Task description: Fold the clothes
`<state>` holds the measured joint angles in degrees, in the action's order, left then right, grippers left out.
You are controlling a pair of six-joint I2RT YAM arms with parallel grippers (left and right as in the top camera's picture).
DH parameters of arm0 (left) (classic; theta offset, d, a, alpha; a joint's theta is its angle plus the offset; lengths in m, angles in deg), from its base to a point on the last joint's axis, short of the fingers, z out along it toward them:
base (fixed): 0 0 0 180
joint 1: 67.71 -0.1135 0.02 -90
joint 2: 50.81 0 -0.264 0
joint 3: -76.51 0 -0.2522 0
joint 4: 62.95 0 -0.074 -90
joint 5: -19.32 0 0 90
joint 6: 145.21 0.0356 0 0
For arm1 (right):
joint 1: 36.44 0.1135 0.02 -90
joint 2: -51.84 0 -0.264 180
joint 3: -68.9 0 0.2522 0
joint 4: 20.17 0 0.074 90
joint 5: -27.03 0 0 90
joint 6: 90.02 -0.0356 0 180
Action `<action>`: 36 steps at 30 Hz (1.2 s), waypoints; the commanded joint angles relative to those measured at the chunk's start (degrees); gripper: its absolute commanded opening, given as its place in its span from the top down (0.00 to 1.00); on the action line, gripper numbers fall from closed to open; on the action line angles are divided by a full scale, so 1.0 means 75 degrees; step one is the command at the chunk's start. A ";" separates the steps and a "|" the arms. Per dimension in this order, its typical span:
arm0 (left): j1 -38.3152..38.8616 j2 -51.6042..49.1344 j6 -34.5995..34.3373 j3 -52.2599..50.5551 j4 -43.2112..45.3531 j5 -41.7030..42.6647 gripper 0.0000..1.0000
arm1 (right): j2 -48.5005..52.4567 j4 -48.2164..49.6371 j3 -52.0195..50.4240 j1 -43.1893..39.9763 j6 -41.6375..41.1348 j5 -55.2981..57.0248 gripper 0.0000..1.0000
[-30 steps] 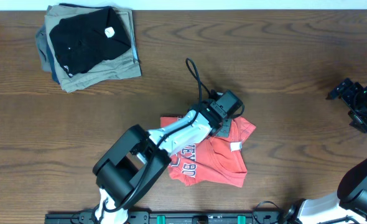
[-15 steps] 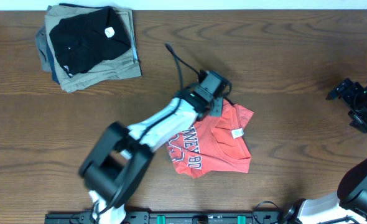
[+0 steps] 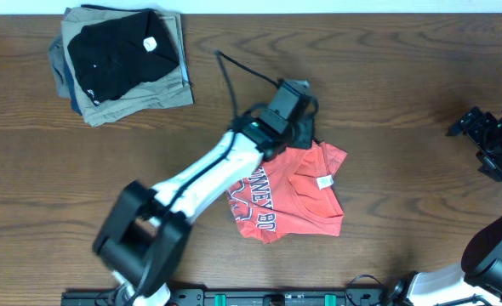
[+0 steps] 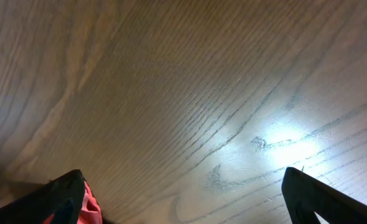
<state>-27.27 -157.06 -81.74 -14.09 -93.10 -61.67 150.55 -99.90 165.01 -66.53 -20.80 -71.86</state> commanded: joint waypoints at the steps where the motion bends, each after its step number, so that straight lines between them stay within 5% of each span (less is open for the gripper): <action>1: 0.0105 -0.0624 -0.0044 -0.0052 0.0178 0.0318 0.71 | -0.0134 0.0000 0.0090 -0.0064 0.0006 0.0073 0.01; 11: -0.0093 -0.2116 -0.0015 -0.0052 0.1629 -0.0271 0.71 | -0.0134 -0.0003 0.0090 -0.0064 0.0009 0.0073 0.01; 22: -0.0723 -0.1075 -0.0015 -0.0035 0.1443 0.0420 0.71 | -0.0134 -0.0003 0.0090 -0.0064 0.0009 0.0073 0.01; 25: -0.0711 -0.0326 -0.0012 -0.0035 0.1037 0.0458 0.62 | -0.0134 -0.0003 0.0090 -0.0064 0.0006 0.0073 0.01; 32: -0.0705 0.1335 -0.0015 -0.0038 -0.0396 0.0487 0.19 | -0.0134 -0.0003 0.0090 -0.0064 0.0009 0.0073 0.01; 36: -0.0705 0.1792 -0.0015 -0.0038 -0.2066 0.0487 0.15 | -0.0134 -0.0003 0.0087 -0.0064 0.0009 0.0073 0.01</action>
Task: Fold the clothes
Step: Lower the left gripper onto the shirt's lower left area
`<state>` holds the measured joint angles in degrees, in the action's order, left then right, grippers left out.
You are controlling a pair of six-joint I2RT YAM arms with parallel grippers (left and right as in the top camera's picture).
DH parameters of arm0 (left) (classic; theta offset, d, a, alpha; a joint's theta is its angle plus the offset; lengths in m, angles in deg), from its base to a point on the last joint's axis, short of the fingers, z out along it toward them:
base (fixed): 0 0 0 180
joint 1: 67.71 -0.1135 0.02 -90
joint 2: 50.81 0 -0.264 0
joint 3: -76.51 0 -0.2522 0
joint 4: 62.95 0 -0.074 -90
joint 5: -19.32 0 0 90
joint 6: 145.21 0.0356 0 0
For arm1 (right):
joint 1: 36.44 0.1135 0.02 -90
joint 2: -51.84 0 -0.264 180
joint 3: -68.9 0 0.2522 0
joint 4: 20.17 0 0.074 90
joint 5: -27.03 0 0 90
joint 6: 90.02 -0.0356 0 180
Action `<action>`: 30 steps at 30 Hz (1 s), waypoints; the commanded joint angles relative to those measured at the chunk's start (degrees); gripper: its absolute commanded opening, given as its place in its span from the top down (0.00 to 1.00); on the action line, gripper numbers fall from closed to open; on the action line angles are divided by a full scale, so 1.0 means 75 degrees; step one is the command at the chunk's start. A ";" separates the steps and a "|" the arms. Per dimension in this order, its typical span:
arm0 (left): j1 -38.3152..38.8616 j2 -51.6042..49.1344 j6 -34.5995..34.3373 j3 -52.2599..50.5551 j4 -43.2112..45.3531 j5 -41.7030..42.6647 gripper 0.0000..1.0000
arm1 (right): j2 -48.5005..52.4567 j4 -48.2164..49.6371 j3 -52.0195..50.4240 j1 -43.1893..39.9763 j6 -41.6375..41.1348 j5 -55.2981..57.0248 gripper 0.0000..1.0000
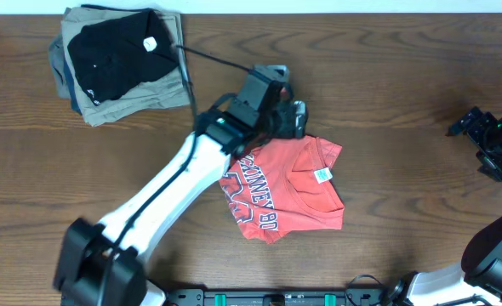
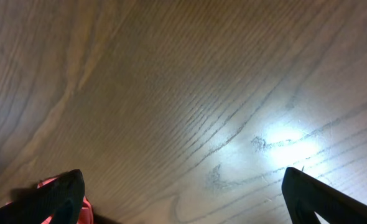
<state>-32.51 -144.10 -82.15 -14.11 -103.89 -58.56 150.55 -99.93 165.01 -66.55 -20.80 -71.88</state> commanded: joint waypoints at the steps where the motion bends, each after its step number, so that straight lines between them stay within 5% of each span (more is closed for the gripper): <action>1: -0.0006 0.0076 0.0041 -0.0035 -0.1189 0.0073 0.15 | -0.0134 0.0000 0.0090 -0.0061 0.0009 0.0076 0.01; 7: 0.0090 -0.0140 0.0009 -0.0504 -0.2999 0.0073 0.14 | -0.0134 0.0000 0.0090 -0.0061 0.0009 0.0076 0.01; 16: 0.0705 -0.0493 -0.0510 -0.1996 -0.2532 0.0586 0.32 | -0.0134 0.0003 0.0087 -0.0061 0.0009 0.0076 0.02; 30: 0.1239 -0.0606 -0.1081 -0.2815 -0.2789 0.1215 0.38 | -0.0134 0.0000 0.0090 -0.0061 0.0009 0.0076 0.01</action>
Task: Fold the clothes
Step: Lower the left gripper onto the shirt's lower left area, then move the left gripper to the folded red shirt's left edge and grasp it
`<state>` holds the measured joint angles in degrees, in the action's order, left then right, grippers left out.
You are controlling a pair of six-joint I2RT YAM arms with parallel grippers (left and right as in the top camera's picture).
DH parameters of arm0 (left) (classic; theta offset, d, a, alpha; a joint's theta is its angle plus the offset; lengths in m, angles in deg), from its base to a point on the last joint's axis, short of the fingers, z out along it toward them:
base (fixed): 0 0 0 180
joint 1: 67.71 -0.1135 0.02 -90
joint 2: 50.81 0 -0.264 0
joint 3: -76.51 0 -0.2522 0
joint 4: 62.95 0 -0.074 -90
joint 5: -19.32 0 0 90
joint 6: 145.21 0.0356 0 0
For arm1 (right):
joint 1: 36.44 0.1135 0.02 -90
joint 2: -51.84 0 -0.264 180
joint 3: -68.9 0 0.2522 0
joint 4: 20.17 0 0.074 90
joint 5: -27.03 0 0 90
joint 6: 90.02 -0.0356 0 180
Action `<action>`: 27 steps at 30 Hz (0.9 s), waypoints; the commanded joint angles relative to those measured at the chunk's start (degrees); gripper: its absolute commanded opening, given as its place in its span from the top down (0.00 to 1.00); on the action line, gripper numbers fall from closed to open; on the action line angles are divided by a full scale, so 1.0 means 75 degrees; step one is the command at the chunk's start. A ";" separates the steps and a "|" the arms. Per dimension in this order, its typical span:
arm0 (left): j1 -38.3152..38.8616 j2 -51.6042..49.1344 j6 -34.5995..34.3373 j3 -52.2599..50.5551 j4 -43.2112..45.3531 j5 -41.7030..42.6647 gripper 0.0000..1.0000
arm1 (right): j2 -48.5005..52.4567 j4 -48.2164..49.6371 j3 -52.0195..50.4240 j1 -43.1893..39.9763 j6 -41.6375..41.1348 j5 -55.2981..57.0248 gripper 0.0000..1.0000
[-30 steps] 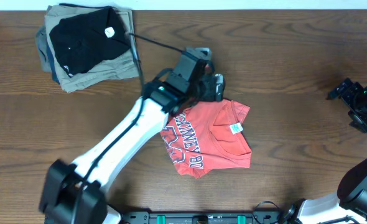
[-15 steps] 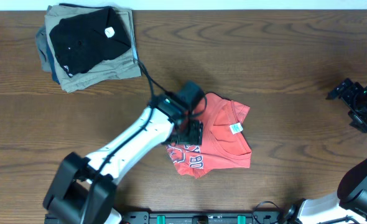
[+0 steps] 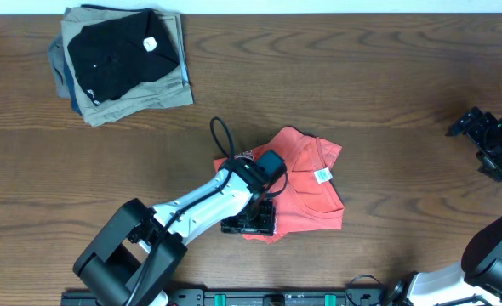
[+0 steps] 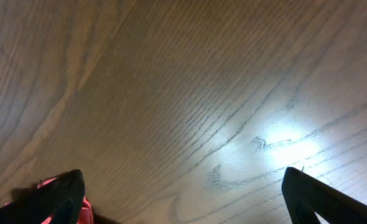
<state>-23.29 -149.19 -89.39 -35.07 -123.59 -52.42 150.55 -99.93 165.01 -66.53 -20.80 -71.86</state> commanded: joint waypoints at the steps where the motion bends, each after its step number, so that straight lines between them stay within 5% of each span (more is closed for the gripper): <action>1: 0.0009 0.0157 -0.0117 -0.0009 -0.0335 0.0428 0.42 | -0.0134 0.0000 0.0090 -0.0064 0.0009 0.0073 0.01; 4: 0.0000 0.0495 -0.0082 0.0050 -0.0758 0.0361 0.60 | -0.0134 0.0003 0.0090 -0.0064 0.0009 0.0073 0.01; 9: 0.0000 0.1582 -0.0085 0.0207 -0.1151 -0.0452 0.62 | -0.0134 0.0000 0.0090 -0.0064 0.0009 0.0073 0.01; 11: -0.0020 0.2151 -0.0122 0.0233 -0.1145 -0.1183 0.53 | -0.0134 0.0000 0.0090 -0.0064 0.0009 0.0073 0.01; 13: -0.0149 0.2716 -0.0297 0.0233 -0.1145 -0.1938 0.14 | -0.0134 0.0000 0.0090 -0.0064 0.0009 0.0073 0.01; 14: -0.0262 0.2984 -0.0321 0.0233 -0.1145 -0.2253 0.02 | -0.0134 0.0000 0.0087 -0.0064 0.0009 0.0073 0.01; 21: -0.2442 0.3786 -0.0137 0.0230 -0.1408 -0.2792 0.02 | -0.0134 0.0000 0.0090 -0.0064 0.0006 0.0073 0.01; 27: -0.4325 0.3669 0.1323 -0.0146 -0.0866 0.0009 0.02 | -0.0134 0.0003 0.0090 -0.0064 0.0009 0.0073 0.01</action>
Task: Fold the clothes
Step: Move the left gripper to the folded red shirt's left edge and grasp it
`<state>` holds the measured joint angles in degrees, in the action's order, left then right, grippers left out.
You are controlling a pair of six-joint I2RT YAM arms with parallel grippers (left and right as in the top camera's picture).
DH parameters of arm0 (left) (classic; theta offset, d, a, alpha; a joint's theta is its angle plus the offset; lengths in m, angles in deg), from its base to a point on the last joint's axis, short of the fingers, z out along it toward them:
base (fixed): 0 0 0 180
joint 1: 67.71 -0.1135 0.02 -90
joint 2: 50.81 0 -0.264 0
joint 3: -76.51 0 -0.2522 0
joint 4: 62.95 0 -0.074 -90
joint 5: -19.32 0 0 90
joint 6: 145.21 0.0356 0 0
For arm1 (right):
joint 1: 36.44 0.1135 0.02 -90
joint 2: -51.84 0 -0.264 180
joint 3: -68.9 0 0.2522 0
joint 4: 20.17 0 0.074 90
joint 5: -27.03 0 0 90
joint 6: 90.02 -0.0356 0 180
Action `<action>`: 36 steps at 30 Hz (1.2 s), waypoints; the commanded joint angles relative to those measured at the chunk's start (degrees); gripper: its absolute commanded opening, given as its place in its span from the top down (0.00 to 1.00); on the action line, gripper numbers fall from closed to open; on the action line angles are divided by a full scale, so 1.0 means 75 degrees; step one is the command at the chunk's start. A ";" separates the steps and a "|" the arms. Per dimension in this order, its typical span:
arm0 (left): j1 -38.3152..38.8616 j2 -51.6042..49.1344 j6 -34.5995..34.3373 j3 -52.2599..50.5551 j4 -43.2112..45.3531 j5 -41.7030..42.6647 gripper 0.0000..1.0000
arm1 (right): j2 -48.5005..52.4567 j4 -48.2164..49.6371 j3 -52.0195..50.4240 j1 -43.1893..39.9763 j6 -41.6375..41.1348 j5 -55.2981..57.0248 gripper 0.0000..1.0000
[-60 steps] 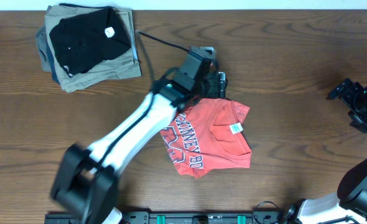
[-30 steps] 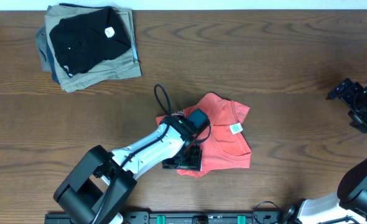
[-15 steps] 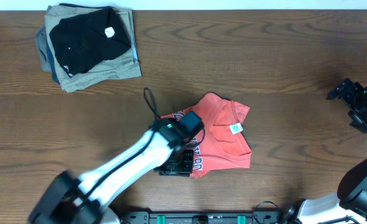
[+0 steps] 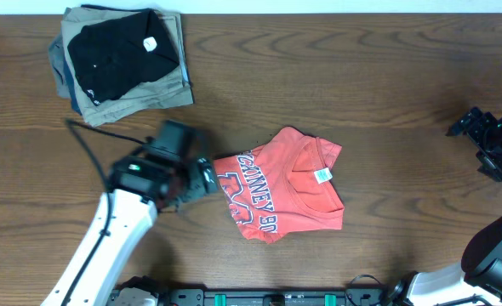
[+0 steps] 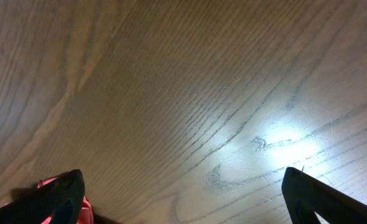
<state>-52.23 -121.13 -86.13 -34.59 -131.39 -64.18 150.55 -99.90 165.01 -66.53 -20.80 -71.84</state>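
A red T-shirt (image 4: 289, 183) with dark lettering lies partly folded at the table's middle, its neck label facing up. My left gripper (image 4: 202, 177) sits at the shirt's left edge, and its jaws are hidden under the wrist. My right gripper (image 4: 481, 144) rests far off at the right edge. In the right wrist view, my right gripper (image 5: 183, 208) stands open over bare wood, and a sliver of red cloth (image 5: 87, 210) shows beside its left finger.
A stack of folded clothes (image 4: 123, 64), black on top of khaki, lies at the back left corner. The left arm's cable (image 4: 98, 134) loops over the wooden table (image 4: 387, 76) between the stack and the gripper.
My left arm was lying over the shirt's near left part and now reaches in from the left, its gripper at the shirt's left edge. The lettering is uncovered. The right gripper has not moved.
My left gripper was first at the shirt's far edge, then at its far left corner. After that it was over the near left part, and now it is beside the left edge. The shirt lies slightly flatter and wider to the left. The right arm stayed parked.
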 commanded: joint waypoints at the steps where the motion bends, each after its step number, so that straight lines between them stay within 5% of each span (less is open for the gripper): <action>1: -0.0577 -0.0114 0.0927 -0.0347 0.0321 0.1932 0.02 | -0.0134 0.0000 0.0090 -0.0064 0.0006 0.0070 0.01; 9: -0.0597 -0.0522 0.0548 -0.2215 0.2570 0.4019 0.02 | -0.0134 -0.0003 0.0090 -0.0064 0.0009 0.0070 0.01; 31: 0.0373 -0.2710 -0.1271 -0.3416 0.6353 0.4301 0.02 | -0.0134 -0.0003 0.0090 -0.0064 0.0009 0.0070 0.01; 36: 0.0583 -0.2856 -0.1300 -0.3416 0.6385 0.3864 0.46 | -0.0134 -0.0003 0.0090 -0.0064 0.0009 0.0070 0.01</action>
<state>-48.66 -139.80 -94.72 -57.65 -81.95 -28.58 150.55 -99.93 165.01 -66.55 -20.80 -71.88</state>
